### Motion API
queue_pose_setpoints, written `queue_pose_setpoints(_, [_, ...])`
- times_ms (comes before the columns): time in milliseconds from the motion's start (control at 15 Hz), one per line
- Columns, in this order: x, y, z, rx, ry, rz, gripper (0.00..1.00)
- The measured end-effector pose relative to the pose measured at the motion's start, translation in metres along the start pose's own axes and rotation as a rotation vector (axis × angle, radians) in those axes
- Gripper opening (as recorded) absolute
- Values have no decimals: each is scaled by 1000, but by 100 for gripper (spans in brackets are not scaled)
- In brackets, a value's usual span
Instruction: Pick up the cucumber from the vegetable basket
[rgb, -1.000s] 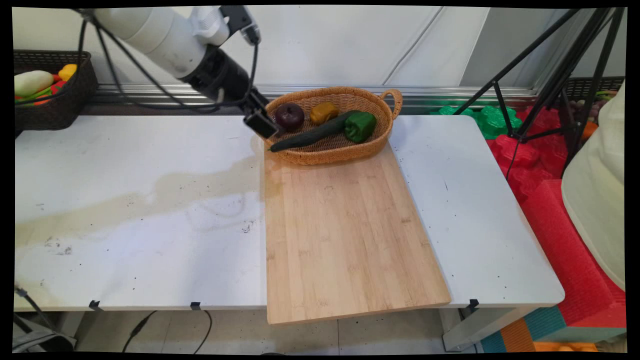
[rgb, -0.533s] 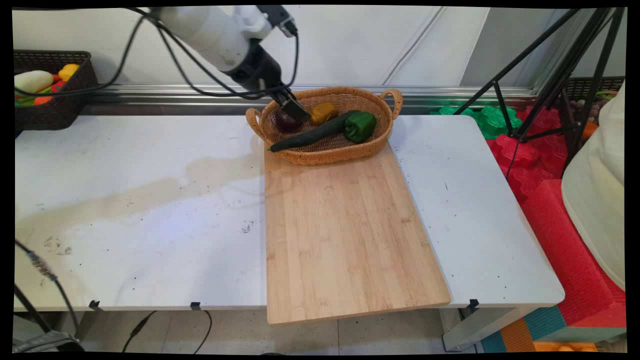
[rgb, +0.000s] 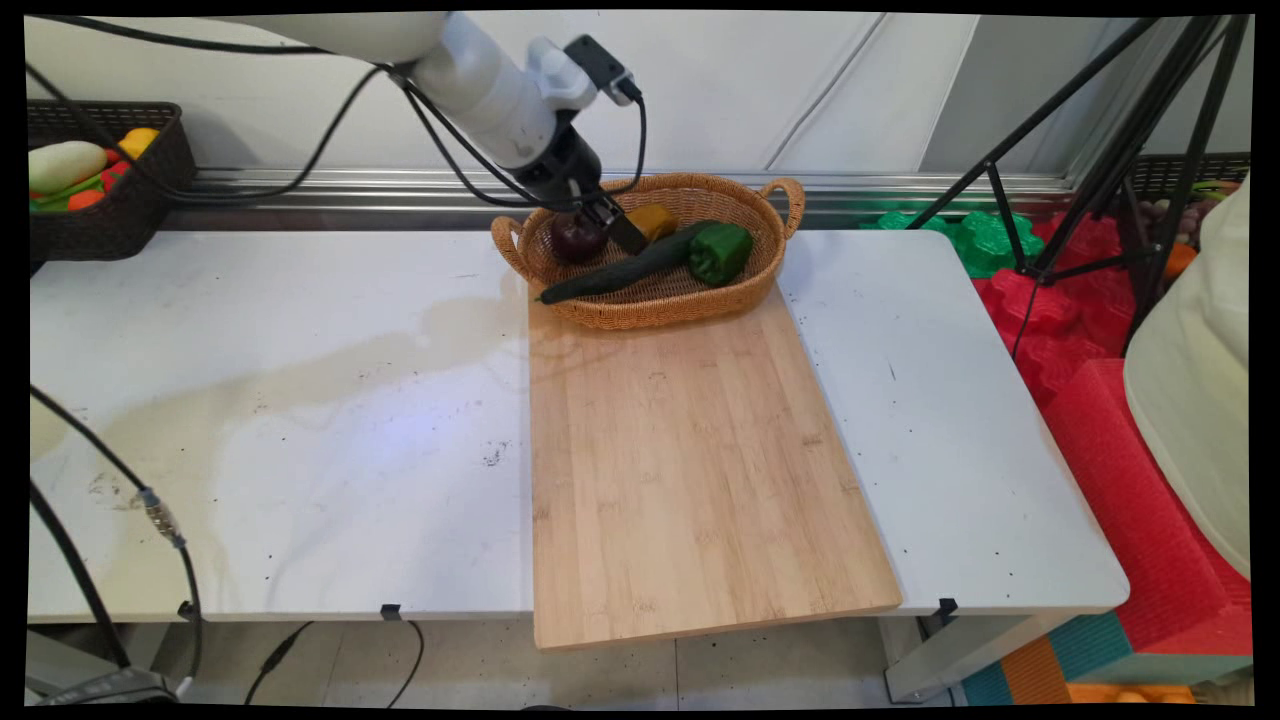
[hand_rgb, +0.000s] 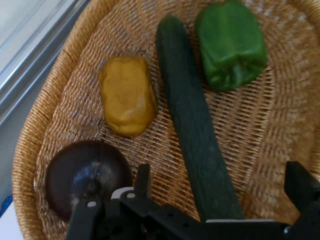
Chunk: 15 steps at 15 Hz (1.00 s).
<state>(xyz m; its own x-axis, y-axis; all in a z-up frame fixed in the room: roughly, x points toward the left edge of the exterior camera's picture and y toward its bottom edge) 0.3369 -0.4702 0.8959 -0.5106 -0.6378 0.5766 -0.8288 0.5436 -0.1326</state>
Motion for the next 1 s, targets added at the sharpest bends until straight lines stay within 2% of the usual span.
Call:
queue_pose_setpoints(467, [-2,-3,46,-1,-46,-49,100])
queue_pose_setpoints(1000, [-7,0,72,14,-81,-106,100])
